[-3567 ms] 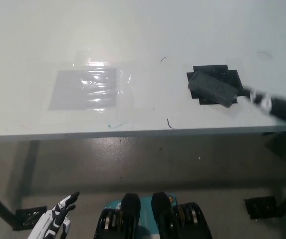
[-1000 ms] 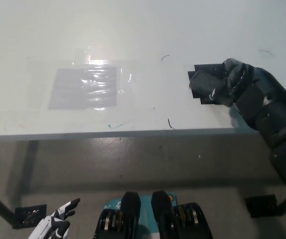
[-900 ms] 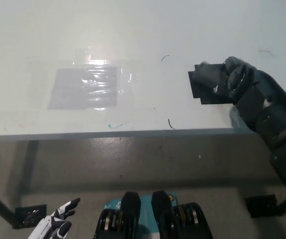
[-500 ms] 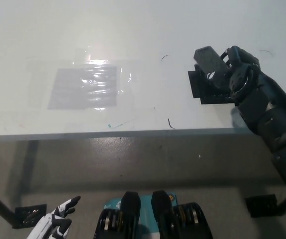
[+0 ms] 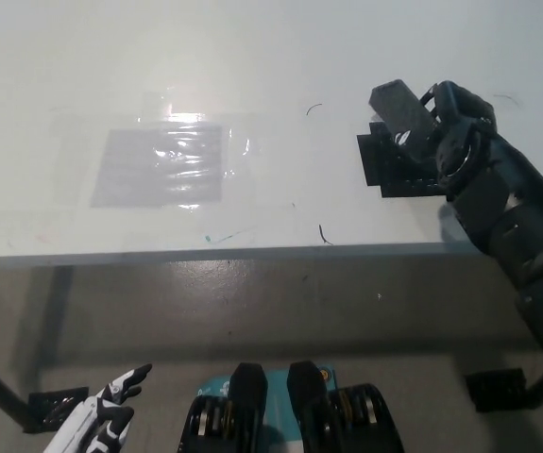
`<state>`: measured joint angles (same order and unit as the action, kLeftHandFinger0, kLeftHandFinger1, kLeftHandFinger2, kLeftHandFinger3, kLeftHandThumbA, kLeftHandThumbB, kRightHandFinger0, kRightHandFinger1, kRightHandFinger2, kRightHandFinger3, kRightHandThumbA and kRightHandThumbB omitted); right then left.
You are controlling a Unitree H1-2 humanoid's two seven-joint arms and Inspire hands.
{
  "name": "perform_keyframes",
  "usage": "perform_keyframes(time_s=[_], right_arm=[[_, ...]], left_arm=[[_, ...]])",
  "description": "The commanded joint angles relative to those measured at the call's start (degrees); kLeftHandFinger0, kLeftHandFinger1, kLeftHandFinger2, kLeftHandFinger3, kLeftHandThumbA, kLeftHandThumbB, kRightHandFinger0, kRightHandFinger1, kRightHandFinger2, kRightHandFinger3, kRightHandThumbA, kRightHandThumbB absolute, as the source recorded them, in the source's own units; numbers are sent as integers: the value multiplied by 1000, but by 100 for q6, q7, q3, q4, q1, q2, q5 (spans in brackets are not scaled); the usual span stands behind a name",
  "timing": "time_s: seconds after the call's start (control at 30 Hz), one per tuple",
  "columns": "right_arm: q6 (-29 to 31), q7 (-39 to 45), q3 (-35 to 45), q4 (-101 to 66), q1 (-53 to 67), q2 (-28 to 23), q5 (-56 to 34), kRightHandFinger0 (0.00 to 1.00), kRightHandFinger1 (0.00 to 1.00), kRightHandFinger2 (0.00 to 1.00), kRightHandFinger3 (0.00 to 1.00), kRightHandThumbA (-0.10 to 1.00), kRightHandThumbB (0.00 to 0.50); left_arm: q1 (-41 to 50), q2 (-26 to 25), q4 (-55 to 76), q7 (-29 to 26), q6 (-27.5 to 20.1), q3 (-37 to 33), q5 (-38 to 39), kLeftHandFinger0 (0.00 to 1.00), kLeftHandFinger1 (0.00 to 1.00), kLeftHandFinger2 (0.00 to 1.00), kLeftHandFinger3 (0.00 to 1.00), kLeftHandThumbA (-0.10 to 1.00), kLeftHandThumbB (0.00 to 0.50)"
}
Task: A whiteboard eraser is kept on the black marked spot on the table infront of the robot and the robot uses its right hand to swipe it back and forth on the table twice to clean it
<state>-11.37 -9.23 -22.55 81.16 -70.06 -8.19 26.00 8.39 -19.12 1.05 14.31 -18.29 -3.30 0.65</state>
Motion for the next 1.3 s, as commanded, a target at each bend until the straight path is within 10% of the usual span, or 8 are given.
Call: perform_keyframes(time_s=[0.0, 0.4, 0.63, 0.73, 0.87, 1.03, 1.07, 1.27], right_arm=[[125, -50, -192, -28, -49, 68, 163, 13, 118, 225, 673, -80, 199], [148, -7, -395, 33, 549, 313, 195, 0, 0, 100, 526, 52, 180], [44, 160, -548, 76, 555, 481, 310, 294, 335, 502, 1000, 93, 195], [104, 132, -574, 46, 476, 659, 301, 12, 57, 269, 1000, 47, 164], [160, 126, -625, -24, 224, 1114, 314, 230, 277, 420, 937, 38, 164], [171, 144, -652, -65, -124, 1760, 305, 0, 0, 154, 788, 47, 178], [163, 188, -651, -63, -216, 1906, 299, 0, 25, 189, 841, 313, 255], [219, 250, -571, -105, -622, 2621, 214, 56, 88, 234, 803, -16, 177]], left_arm=[[-12, -128, 97, 56, -123, 48, -17, 1000, 1000, 1000, 1000, 944, 412], [10, -131, 118, 46, -139, 46, -40, 1000, 1000, 1000, 1000, 948, 417], [76, -171, 140, 68, -126, 56, -23, 1000, 1000, 1000, 1000, 951, 414], [76, -178, 132, 58, -142, 63, -29, 1000, 1000, 1000, 1000, 949, 411], [78, -165, 81, 50, -190, 54, -16, 1000, 1000, 1000, 1000, 941, 417], [89, -142, 43, 52, -158, 30, -26, 1000, 1000, 1000, 1000, 936, 418], [88, -138, 27, 50, -168, 32, -18, 1000, 1000, 1000, 1000, 943, 413], [39, -148, 12, 44, -158, 44, -33, 1000, 1000, 1000, 1000, 942, 416]])
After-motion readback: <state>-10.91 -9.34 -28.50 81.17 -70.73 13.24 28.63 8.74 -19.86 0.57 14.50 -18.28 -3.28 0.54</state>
